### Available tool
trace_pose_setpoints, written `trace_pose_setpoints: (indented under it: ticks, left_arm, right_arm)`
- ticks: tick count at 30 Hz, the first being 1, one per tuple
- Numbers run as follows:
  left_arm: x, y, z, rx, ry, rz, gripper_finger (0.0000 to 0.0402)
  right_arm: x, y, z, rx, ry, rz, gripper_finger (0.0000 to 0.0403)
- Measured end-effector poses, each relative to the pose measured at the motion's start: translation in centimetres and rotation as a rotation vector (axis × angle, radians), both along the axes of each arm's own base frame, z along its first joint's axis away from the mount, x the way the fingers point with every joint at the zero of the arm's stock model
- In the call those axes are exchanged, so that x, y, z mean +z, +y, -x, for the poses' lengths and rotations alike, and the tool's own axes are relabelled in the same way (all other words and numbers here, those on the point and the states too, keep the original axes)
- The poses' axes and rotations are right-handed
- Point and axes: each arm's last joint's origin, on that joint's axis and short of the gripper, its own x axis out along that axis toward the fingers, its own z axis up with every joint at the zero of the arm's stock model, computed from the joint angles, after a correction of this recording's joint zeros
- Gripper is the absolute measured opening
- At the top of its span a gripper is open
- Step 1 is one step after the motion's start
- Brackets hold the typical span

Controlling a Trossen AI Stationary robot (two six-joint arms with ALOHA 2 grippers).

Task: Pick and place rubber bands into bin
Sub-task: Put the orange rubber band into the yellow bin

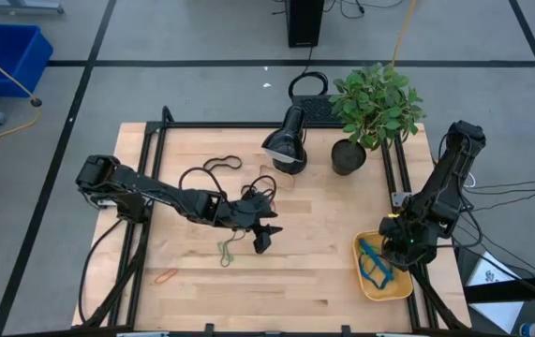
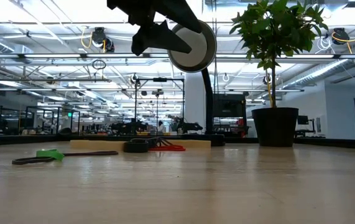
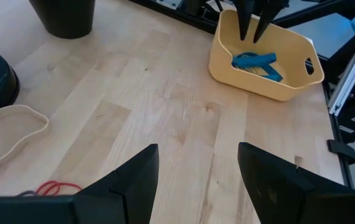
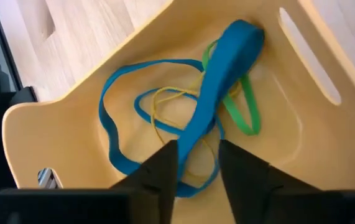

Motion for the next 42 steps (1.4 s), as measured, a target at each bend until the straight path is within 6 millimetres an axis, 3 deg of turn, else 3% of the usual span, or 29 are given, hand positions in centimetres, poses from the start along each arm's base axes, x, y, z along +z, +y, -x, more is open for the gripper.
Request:
trace_pose_setpoints:
  ticks: [5,10,20,26,34,42]
  left_arm:
    - [0.0,0.0,0.0,-0.003,0.001,-0.004,0.0225]
    - [0.0,-0.2,0.0,-0.107,0.010,-0.050,0.0225]
    - [-0.4,-0.9,0.4,-0.200,0.068,0.018,0.0225]
    - [-1.6,-2.2,3.0,-0.178,0.420,0.054,0.0225]
    - [-2.5,-3.7,8.6,0.061,0.985,0.195,0.0225]
    - [-3.7,-6.5,11.5,0.164,1.141,0.248,0.0225]
  right_arm:
    - [0.4,0.3,-0.2,0.014,-0.048,-0.045,0.0159]
    - [1.4,0.8,-0.9,0.068,-0.264,-0.062,0.0173]
    - [3.4,0.6,-2.6,0.064,-0.694,0.143,0.0171]
    - [4.0,0.3,-3.5,0.052,-0.794,0.264,0.0168]
    - [4.1,-0.8,-4.6,-0.027,-0.792,0.338,0.0171]
    - [4.7,-1.6,-5.7,-0.063,-0.837,0.404,0.0165]
